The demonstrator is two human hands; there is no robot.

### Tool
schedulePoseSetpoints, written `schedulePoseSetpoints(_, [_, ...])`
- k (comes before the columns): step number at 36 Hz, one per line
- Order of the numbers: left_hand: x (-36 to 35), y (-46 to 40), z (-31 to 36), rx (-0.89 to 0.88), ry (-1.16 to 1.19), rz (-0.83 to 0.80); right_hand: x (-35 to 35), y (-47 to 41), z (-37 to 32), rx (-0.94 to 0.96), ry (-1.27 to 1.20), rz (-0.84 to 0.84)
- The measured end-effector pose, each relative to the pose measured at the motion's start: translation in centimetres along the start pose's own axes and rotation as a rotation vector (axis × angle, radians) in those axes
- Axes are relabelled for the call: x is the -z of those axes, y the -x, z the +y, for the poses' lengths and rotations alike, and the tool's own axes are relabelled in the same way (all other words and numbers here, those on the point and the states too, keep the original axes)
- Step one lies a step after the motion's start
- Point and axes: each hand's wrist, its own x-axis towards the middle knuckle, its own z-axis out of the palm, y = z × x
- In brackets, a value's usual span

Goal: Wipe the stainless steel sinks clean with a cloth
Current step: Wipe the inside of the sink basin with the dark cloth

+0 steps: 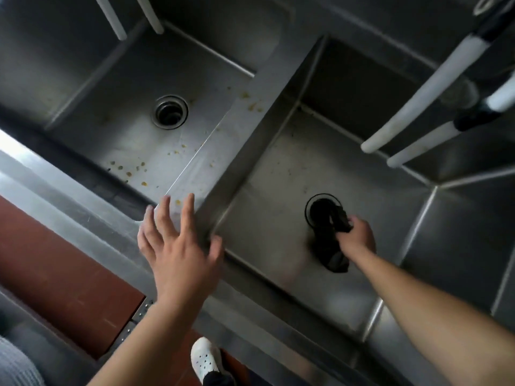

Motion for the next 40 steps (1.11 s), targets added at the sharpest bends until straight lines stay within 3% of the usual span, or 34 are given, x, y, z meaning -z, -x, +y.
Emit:
schedulePoseSetpoints(3, [0.1,-2.9,2.3,-0.294,-0.069,0.05,2.4,-3.6,-0.8,-0.036,-0.024,0.234])
schedulePoseSetpoints(6, [-0.8,-6.4,4.0,-0.529,-0.181,-0.016,3.8,-7.2,-0.9,-0.073,-0.016,0.394])
schedulePoseSetpoints(8, [-1.4,-8.7,4.2,-0.652,-0.285,-0.041,4.1,-9.5,-0.7,-0.098,0.034,0.399])
schedulePoseSetpoints(11, [-2.1,-11.2,3.8,-0.758,-0.372,-0.029,3.2,-12.4,0.1,-0.171,0.007,0.223])
schedulePoseSetpoints(14, [-2.5,-11.7,3.6,-0.806,-0.397,0.004,0.8,-14.1,0.9,-0.238,0.018,0.103])
schedulePoseSetpoints(20, [-2.4,-11.7,3.8,-0.818,-0.356,0.017,-3.1,-16.3,-2.5,-0.346,-0.068,0.185])
schedulePoseSetpoints(27, [-2.8,-12.1,3.6,-0.829,-0.289,0.022,-6.0,-18.9,-11.6,-0.016,0.001,0.226])
schedulePoseSetpoints(31, [-3.1,-12.3,3.4,-0.839,-0.257,0.036,-7.7,-20.0,-18.8,0.229,0.106,0.106])
schedulePoseSetpoints(33, [-3.1,-12.2,3.3,-0.832,-0.245,0.043,-8.2,-20.3,-21.1,0.261,0.103,0.043])
schedulePoseSetpoints(36, [-3.1,-12.3,3.3,-0.825,-0.259,0.041,-9.2,-20.0,-22.2,0.244,0.137,0.09])
schedulePoseSetpoints(40, [-3.0,-12.2,3.4,-0.816,-0.283,0.026,-9.2,-19.7,-21.7,0.36,0.188,0.027])
